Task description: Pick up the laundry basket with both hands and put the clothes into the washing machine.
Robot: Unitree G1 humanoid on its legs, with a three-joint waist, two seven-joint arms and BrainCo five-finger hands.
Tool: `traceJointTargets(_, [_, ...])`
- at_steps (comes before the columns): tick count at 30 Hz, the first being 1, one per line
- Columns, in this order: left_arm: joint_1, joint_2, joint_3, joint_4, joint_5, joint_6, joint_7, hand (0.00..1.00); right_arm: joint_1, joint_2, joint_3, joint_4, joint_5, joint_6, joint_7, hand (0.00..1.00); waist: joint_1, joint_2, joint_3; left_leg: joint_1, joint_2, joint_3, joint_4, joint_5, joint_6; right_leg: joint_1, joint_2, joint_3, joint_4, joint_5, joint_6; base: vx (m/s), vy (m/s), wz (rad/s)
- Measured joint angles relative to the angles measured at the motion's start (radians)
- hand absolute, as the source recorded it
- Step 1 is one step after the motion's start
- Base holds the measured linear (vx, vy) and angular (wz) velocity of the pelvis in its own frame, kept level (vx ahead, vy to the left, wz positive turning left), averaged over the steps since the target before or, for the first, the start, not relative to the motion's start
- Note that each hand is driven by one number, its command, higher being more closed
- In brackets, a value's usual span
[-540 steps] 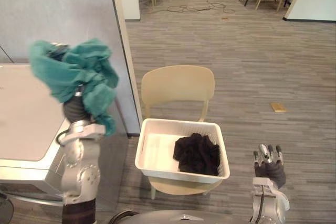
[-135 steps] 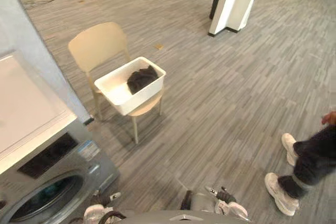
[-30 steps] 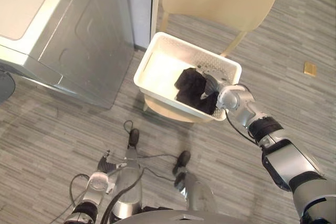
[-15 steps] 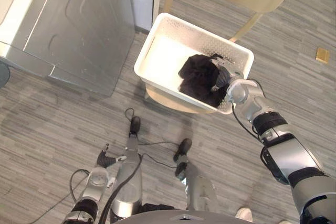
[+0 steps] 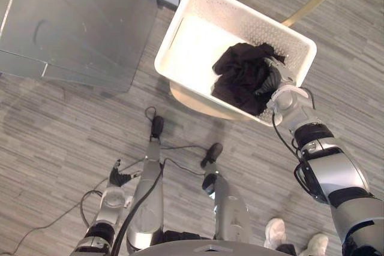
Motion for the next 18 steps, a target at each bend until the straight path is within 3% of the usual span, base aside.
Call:
traceJointTargets(9, [-0.041, -0.008, 0.009, -0.001, -0.008, 0.0, 0.028, 0.0, -0.044, 0.0, -0.015, 0.023, 0.042, 0.002, -0.041, 0.0, 0.007, 0.006, 0.027, -0.079, 0.0, -0.026, 0.042, -0.008, -0.002, -0.042, 0.008, -0.022, -0.009, 0.007, -0.005, 0.01, -0.025, 0.03])
traceJointTargets(10, [-0.042, -0.008, 0.009, 0.0, -0.008, 0.0, 0.028, 0.0, -0.046, 0.0, -0.015, 0.023, 0.043, 0.003, -0.042, 1.0, 0.007, 0.006, 0.027, -0.084, 0.0, -0.027, 0.045, -0.009, -0.002, -0.045, 0.008, -0.022, -0.009, 0.007, -0.005, 0.0, 0.0, 0.0])
traceJointTargets(18, [-0.06, -0.008, 0.007, 0.0, -0.009, 0.004, 0.032, 0.0, -0.057, 0.004, -0.032, 0.019, 0.053, 0.001, -0.076, 1.0, 0.014, 0.006, 0.027, -0.114, 0.008, -0.03, 0.053, -0.009, -0.002, -0.07, 0.017, -0.023, -0.008, 0.012, -0.01, 0.0, -0.007, -0.02])
